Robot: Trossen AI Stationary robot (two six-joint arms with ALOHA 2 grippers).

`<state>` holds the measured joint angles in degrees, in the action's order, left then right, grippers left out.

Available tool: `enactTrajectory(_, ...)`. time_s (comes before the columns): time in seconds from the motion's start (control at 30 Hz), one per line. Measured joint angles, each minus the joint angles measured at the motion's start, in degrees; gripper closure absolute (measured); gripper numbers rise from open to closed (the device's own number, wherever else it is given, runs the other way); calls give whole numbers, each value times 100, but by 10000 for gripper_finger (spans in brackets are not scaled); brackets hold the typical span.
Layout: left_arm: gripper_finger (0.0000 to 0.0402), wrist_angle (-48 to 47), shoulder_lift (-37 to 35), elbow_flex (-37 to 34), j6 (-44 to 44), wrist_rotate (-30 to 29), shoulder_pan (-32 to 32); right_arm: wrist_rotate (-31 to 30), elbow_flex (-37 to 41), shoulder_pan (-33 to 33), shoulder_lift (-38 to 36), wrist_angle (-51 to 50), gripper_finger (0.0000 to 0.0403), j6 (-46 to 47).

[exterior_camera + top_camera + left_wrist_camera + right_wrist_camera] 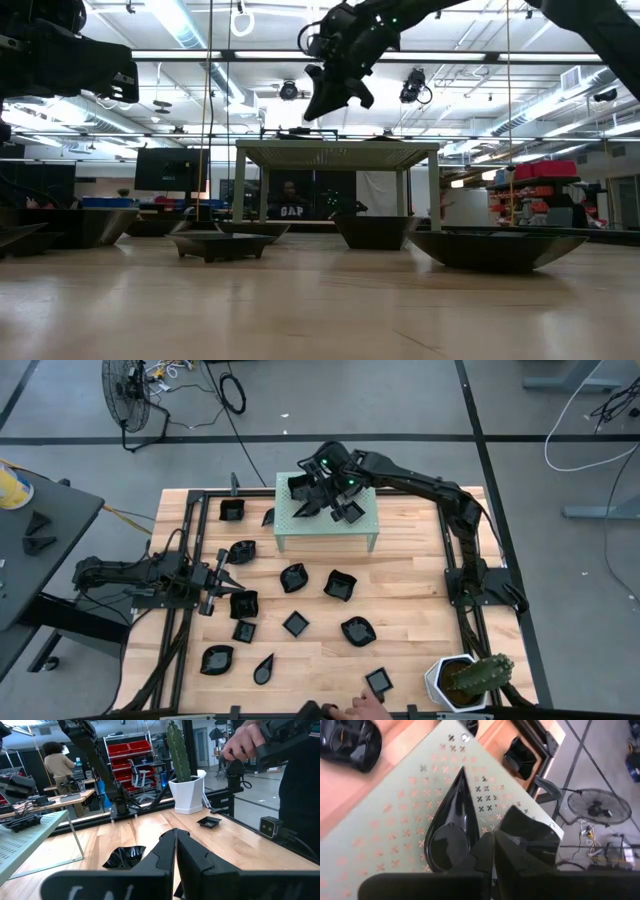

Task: Pick & Place Mini shaped plates
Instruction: Stack the drop shaped plate on top of the drop shaped plate on the shelf, then stack the distorted square plate on top of the distorted square plate on the shelf

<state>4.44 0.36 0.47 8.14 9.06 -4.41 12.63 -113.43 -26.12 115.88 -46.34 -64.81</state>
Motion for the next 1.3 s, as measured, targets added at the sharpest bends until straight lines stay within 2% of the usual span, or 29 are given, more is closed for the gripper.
enactTrajectory(0.4,378,0,0,0,0,0,-1,-344,108,514,-622,-273,385,2905)
enactTrajectory(0.77,378,-1,0,0,0,-2,-1,-427,2635,1091,-2092,303,385,4383)
enactTrajectory(0.93,378,-2,0,-1,0,0,-1,-427,3528,1207,-2642,376,381,5033)
enactTrajectory(1.3,378,0,0,0,0,0,0,-427,5093,1618,-3678,834,306,6116)
